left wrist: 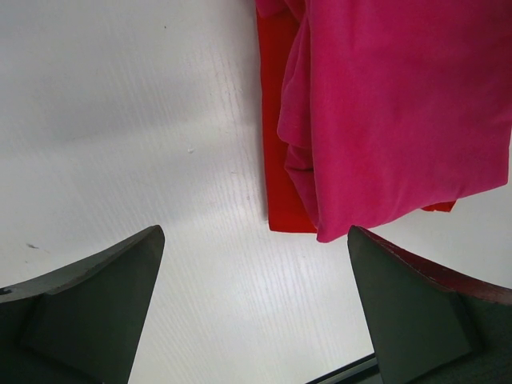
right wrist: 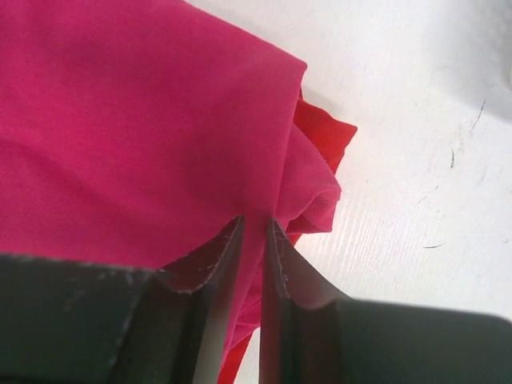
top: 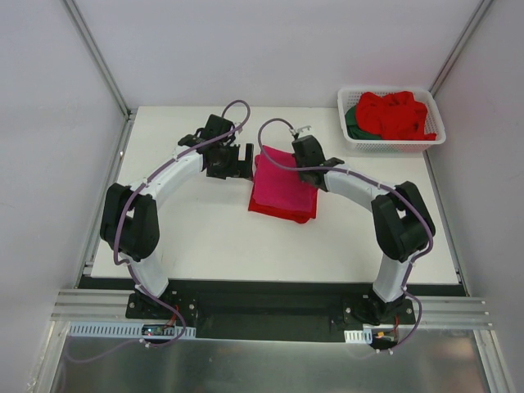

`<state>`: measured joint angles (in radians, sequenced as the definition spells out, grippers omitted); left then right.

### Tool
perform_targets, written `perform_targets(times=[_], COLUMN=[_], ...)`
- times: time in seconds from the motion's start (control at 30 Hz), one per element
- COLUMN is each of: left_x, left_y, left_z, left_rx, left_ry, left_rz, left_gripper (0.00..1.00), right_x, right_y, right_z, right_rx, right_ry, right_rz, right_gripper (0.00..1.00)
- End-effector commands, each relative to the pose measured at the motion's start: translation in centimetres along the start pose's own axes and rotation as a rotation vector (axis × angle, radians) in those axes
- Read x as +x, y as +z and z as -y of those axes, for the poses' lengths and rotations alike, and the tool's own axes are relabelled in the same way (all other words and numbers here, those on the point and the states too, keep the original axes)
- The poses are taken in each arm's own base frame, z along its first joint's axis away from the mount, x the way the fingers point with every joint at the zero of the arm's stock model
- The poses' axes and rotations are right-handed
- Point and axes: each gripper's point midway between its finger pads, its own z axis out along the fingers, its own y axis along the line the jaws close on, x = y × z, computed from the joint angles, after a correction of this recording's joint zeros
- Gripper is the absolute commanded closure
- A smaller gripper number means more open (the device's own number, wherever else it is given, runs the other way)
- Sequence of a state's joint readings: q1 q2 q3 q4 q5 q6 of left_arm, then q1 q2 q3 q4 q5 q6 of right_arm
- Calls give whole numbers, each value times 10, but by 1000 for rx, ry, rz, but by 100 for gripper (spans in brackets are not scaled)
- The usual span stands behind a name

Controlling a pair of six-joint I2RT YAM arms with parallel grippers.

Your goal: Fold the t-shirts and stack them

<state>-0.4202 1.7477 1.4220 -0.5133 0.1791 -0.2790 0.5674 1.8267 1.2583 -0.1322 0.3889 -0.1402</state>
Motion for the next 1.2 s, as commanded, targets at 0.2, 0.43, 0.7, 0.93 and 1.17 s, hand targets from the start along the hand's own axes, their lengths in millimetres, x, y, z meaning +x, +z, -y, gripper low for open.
perform_targets(times=[0.2, 0.43, 0.7, 0.93, 1.17], left_x=[5, 5, 4, 5, 8], left_y=[3, 2, 3, 4, 5], left_z=[5, 5, 5, 6, 6], left_rx=[24, 21, 26, 28, 28], left_ry=[13, 17, 17, 17, 15], left_rz=[-17, -14, -16, -19, -26], left_gripper=[0, 1, 1, 1, 1], right_x=[-18, -11, -15, -17, -19], right_y=[5, 14, 10, 11, 8], right_z=[18, 7, 2, -1, -5], right_rx=[82, 17, -19, -36, -68], right_ry=[34, 53, 64, 67, 78], right_rz=[22, -13, -2, 2, 21], right_gripper=[77, 75, 76, 75, 74])
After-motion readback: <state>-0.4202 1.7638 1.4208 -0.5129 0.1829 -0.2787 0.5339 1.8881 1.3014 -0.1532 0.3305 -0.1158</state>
